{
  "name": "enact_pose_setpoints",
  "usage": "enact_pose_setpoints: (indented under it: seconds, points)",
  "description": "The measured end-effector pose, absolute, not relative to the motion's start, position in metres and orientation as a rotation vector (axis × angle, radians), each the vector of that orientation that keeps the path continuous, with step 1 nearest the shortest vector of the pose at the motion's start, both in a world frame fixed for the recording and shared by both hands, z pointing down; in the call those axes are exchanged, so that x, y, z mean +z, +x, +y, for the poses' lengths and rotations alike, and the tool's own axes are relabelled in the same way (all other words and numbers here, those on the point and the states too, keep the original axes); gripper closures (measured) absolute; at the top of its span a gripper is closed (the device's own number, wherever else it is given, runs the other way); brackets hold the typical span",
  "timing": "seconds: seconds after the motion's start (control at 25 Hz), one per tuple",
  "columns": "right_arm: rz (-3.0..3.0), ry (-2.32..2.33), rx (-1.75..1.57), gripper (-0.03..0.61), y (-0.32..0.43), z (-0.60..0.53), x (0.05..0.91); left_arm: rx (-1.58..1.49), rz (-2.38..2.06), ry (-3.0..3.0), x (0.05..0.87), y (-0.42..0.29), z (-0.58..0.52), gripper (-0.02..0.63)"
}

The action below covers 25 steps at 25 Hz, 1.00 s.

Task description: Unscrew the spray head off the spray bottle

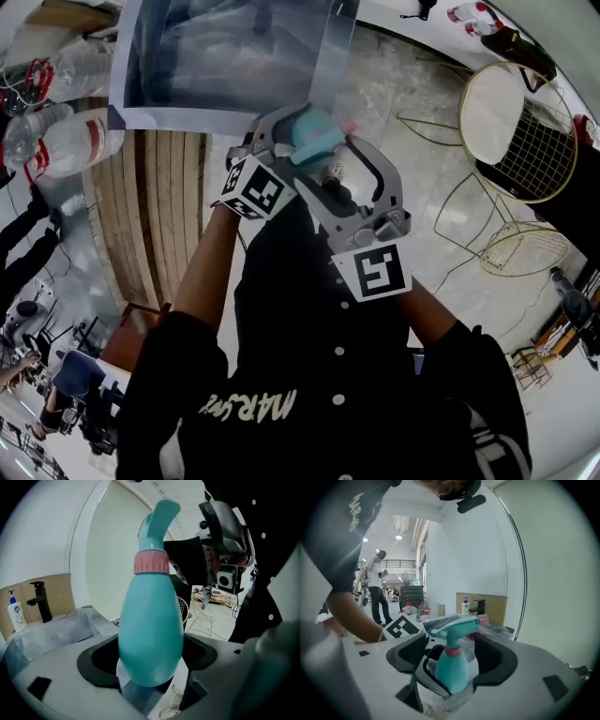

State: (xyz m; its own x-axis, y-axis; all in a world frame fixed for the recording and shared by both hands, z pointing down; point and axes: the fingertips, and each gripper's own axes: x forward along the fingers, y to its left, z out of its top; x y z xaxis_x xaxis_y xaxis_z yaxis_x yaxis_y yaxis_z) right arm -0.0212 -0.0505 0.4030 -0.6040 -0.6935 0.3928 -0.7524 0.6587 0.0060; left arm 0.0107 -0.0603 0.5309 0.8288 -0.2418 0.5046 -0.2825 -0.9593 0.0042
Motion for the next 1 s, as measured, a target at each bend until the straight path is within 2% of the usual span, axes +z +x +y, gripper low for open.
enact_pose_setpoints:
  seconds: [0.44, 0.6, 0.64, 0.76, 0.92, 1.0]
  points:
    - [-2.54, 1.142, 0.155, 0.253, -0.036, -0.066, 0.406, 0.824, -0.423, 2.921, 0.532, 0.012, -0.06, 0.209]
    - [-2.534, 1.146, 0.132, 0.27, -0.042, -0.071, 0.404, 0.842, -0.426, 2.922, 0.532, 0.011, -0.06, 0.209]
    - [-2.53, 1.153, 0.121, 0.277, -0.042, -0.073, 0.404, 0.842, -0.425, 2.921, 0.532, 0.011, -0.06, 0.209]
    - [-2.521, 1.174, 0.099, 0.36, -0.038, -0.079, 0.403, 0.837, -0.426, 2.92, 0.532, 0.011, -0.06, 0.209]
    - [-2.534, 1.136, 0.084, 0.393, -0.036, -0.078, 0.404, 0.834, -0.427, 2.922, 0.532, 0.012, -0.06, 0.209]
    - [-2.554, 1.107, 0.068, 0.431, -0.035, -0.077, 0.403, 0.83, -0.423, 2.927, 0.532, 0.013, -0.06, 0.209]
